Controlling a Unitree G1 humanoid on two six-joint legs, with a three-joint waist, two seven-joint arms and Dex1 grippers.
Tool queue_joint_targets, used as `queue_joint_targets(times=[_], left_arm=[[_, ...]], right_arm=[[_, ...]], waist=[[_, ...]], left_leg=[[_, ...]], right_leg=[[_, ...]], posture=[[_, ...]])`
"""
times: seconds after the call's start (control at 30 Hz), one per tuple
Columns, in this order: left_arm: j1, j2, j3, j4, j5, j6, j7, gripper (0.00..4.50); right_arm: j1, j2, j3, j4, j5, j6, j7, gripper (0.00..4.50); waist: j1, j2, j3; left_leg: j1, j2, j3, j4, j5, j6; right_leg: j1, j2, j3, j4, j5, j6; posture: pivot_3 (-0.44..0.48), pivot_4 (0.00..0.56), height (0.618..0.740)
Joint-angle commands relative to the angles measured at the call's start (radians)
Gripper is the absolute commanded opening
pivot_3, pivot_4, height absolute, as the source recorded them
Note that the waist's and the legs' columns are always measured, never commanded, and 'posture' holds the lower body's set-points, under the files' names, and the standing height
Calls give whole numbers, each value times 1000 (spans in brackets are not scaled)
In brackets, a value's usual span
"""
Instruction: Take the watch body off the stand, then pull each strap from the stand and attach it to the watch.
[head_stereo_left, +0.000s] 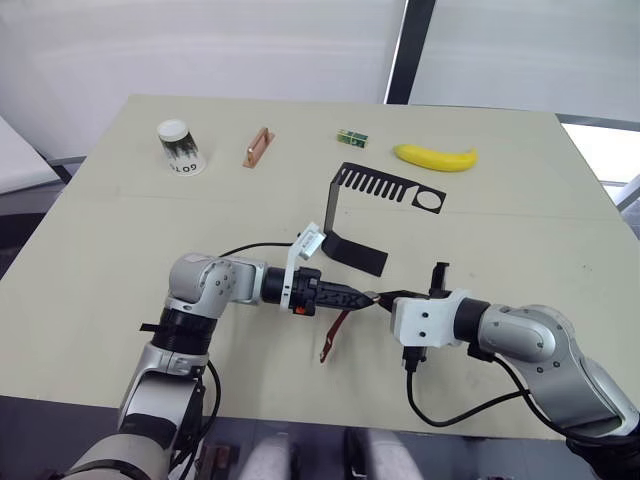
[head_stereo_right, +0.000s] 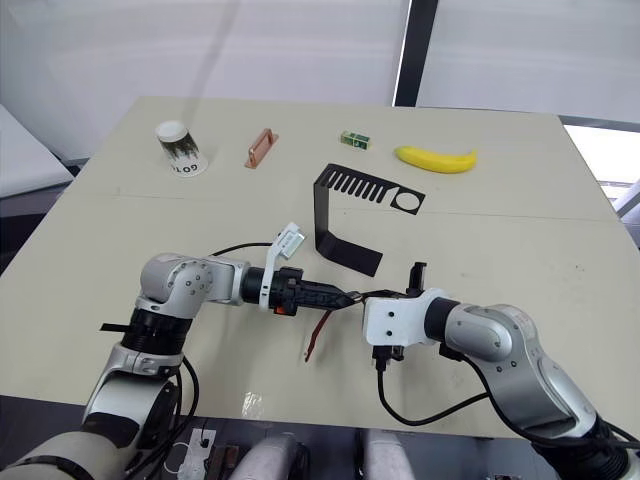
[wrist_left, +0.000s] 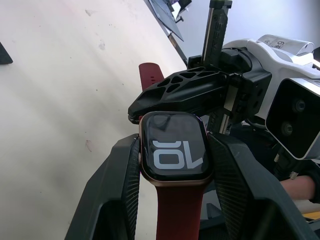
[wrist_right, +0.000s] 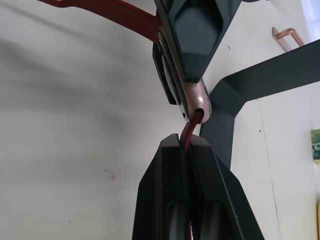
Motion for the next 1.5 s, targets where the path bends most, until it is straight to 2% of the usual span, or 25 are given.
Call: queue_joint_targets(times=[0.03, 1.0, 1.1, 1.17, 1.27, 1.33, 1.4, 1.5], left_arm=[[-10, -3, 7, -35, -38, -14, -17, 1598], [-19, 2, 1, -1, -30, -39, -29, 1598], [-15, 18, -14, -19, -16, -73, -44, 1598], [-11, 47, -37, -49, -1, -122, -73, 1598], [-2, 126, -93, -100, 38, -244, -156, 1598], [8, 185, -126, -136, 73, -348, -225, 1598], [21, 245, -155, -164, 124, -487, -302, 1598], [40, 297, -166, -177, 168, -643, -389, 1598]], right_arm=[[-17, 4, -9, -27, -4, -18, 1, 0], [2, -12, -56, -74, -2, 2, 0, 0], [-2, -13, -84, -93, 61, 20, 30, 1004], [0, -25, -136, -107, 133, 32, 62, 1946], [33, -55, -276, -116, 321, 83, 155, 3491], [73, -67, -409, -115, 510, 152, 230, 4471], [104, -83, -534, -103, 686, 243, 284, 4471], [112, -110, -641, -83, 865, 365, 287, 4471]], waist=[[0, 0, 0], [0, 0, 0], [0, 0, 0], [0, 0, 0], [-1, 0, 0], [-1, 0, 0], [0, 0, 0], [0, 0, 0]], left_leg=[[0, 0, 0, 0, 0, 0], [0, 0, 0, 0, 0, 0], [0, 0, 0, 0, 0, 0], [0, 0, 0, 0, 0, 0], [0, 0, 0, 0, 0, 0], [0, 0, 0, 0, 0, 0], [0, 0, 0, -1, 0, 0], [0, 0, 0, -1, 0, 0]], right_leg=[[0, 0, 0, 0, 0, 0], [0, 0, 0, 0, 0, 0], [0, 0, 0, 0, 0, 0], [0, 0, 0, 0, 0, 0], [0, 0, 0, 0, 0, 0], [0, 0, 0, -1, 0, 0], [1, 0, 0, -2, 0, 0], [2, 0, 0, -5, 0, 0]], posture=[[0, 150, 740], [0, 150, 740], [0, 150, 740], [0, 150, 740], [0, 150, 740], [0, 150, 740], [0, 150, 740], [0, 150, 740]])
